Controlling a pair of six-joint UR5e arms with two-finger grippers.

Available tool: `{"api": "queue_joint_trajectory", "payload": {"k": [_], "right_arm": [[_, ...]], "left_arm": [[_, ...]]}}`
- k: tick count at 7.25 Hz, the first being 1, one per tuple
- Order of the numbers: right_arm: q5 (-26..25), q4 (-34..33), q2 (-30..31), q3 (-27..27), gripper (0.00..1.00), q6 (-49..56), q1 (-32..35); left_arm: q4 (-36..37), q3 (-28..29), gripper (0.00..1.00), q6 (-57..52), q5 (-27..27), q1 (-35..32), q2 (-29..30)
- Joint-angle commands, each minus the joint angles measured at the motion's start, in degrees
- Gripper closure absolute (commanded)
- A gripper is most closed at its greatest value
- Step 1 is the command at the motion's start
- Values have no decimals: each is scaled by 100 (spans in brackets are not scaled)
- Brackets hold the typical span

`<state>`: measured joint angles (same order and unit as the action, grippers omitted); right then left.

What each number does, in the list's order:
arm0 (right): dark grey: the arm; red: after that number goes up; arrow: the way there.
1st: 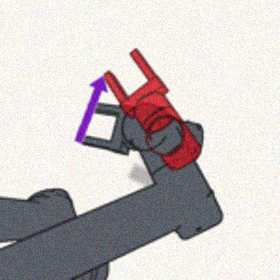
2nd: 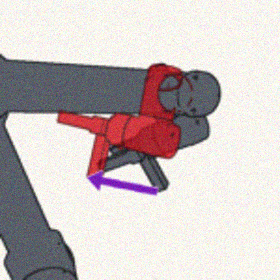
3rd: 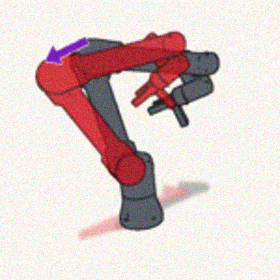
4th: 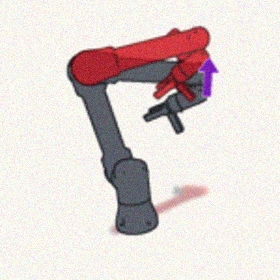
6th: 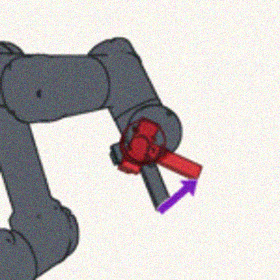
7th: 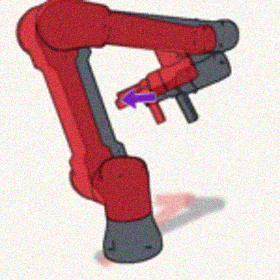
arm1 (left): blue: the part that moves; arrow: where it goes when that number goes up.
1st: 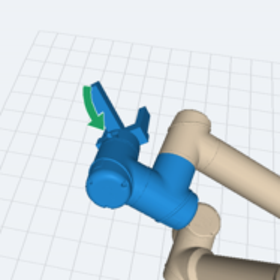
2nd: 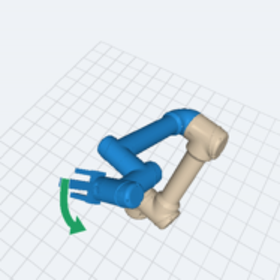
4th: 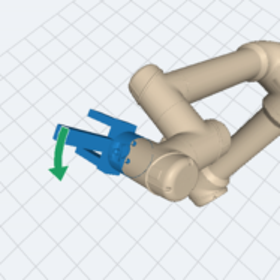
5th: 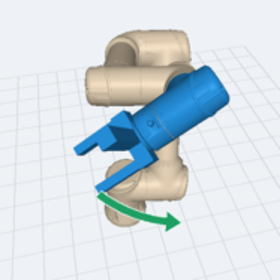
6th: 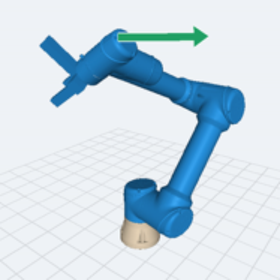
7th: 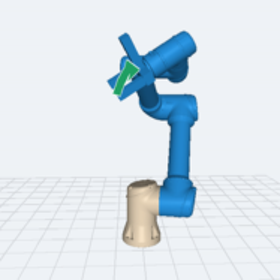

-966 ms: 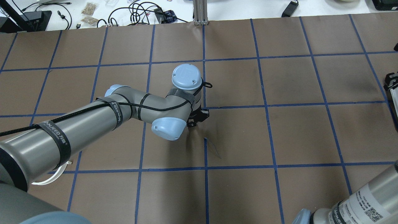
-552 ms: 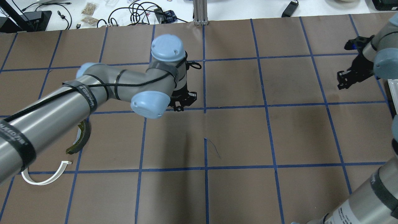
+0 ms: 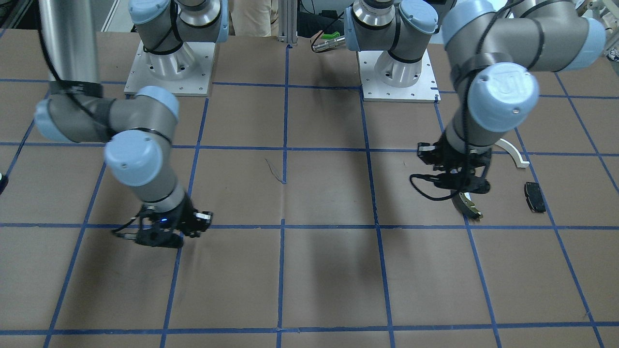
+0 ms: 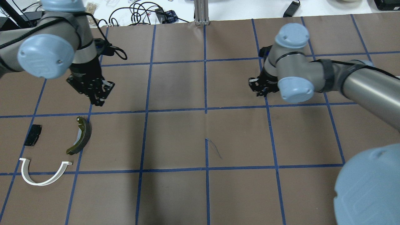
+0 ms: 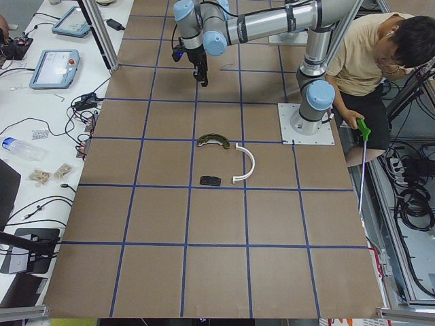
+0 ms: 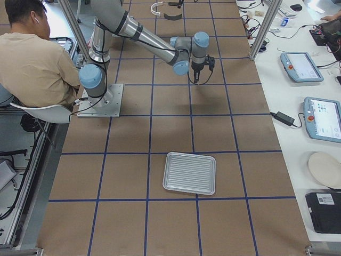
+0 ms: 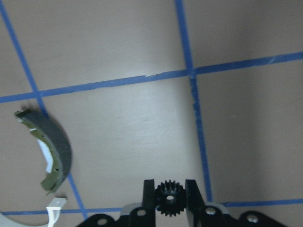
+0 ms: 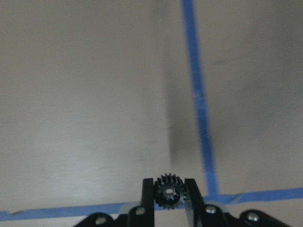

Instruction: Place bearing gear from tray to pile

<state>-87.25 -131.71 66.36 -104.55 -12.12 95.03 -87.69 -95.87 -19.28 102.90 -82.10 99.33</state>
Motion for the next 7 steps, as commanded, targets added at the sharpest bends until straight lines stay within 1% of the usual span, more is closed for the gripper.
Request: {"api": "queue_joint_trajectory", "payload": {"k": [1,2,3,4,5,6,7], "right_arm": [[494,-215,-61,83,100,-1978,1407],[620,-415,-218,110,100,-2439,1909],[639,-939,-533,119,100,-2688,2279],[621,-1258,-710,119,93,-2795,2570],[612,-1296,-694,171,61,-2587,2573],[491,-1218,-607,380,11,-2289,2390],[315,-338,-424,739,4,-1712,1910]], "left_arm": [[990,-639,100,-1085,318,1409,93],[2461,-1401,100,-1191,309,1538,174],[3493,-1965,100,-1383,240,1652,261],[4043,-2267,100,-1446,-213,1958,367],[4075,-2261,100,-1682,-401,2405,524],[4093,-2278,100,-1701,-394,2470,587],[4093,-2279,23,-1719,-402,2471,596]]}}
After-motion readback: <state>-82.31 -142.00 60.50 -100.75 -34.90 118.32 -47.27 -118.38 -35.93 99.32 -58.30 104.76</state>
